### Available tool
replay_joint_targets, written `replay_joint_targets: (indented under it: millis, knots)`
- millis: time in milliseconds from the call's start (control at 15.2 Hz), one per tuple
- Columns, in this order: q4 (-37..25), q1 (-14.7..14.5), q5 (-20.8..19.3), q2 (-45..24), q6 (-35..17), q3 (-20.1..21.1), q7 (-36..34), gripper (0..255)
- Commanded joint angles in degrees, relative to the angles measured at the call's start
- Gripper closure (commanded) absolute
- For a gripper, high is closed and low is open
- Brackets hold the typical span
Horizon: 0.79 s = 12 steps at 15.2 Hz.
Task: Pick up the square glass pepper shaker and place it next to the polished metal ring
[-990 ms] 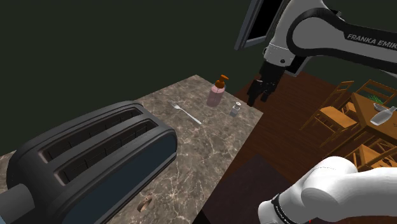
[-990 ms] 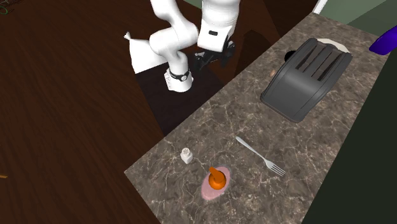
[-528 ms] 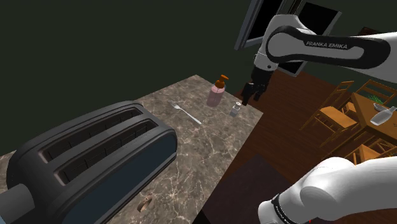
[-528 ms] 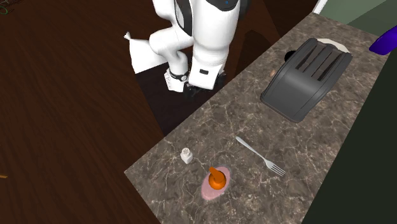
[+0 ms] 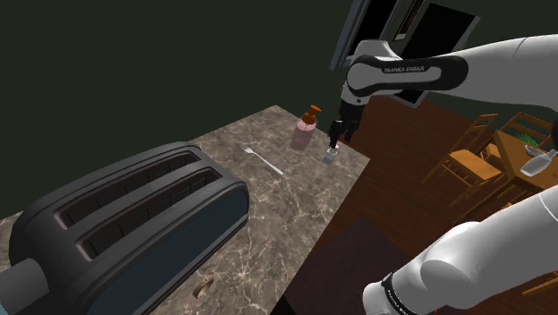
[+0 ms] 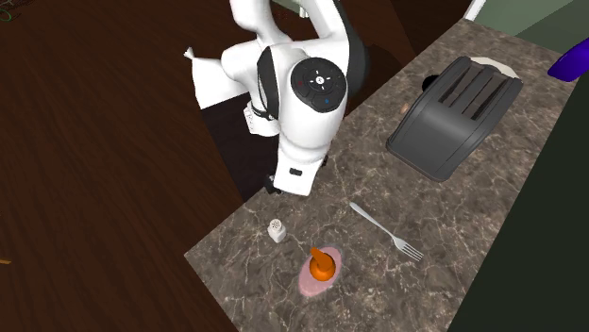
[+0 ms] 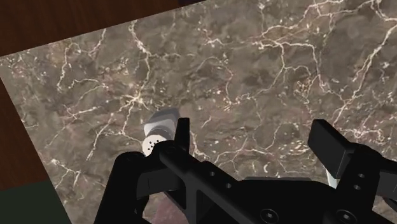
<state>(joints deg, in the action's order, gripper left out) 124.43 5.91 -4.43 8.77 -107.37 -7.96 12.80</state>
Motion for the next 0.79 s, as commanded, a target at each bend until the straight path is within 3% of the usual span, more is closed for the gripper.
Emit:
replay_joint_targets:
  millis: [0, 528, 726]
  knots:
    - [-2.17, 0.56, -0.26, -4.12, -1.68, -0.89, 1.86, 0]
    - [-14.24, 3.04, 0.2, -21.2, -5.67, -2.9, 8.22, 0]
    - [-13.23, 3.16, 0.22, -21.68, -7.16, -2.91, 8.27, 0]
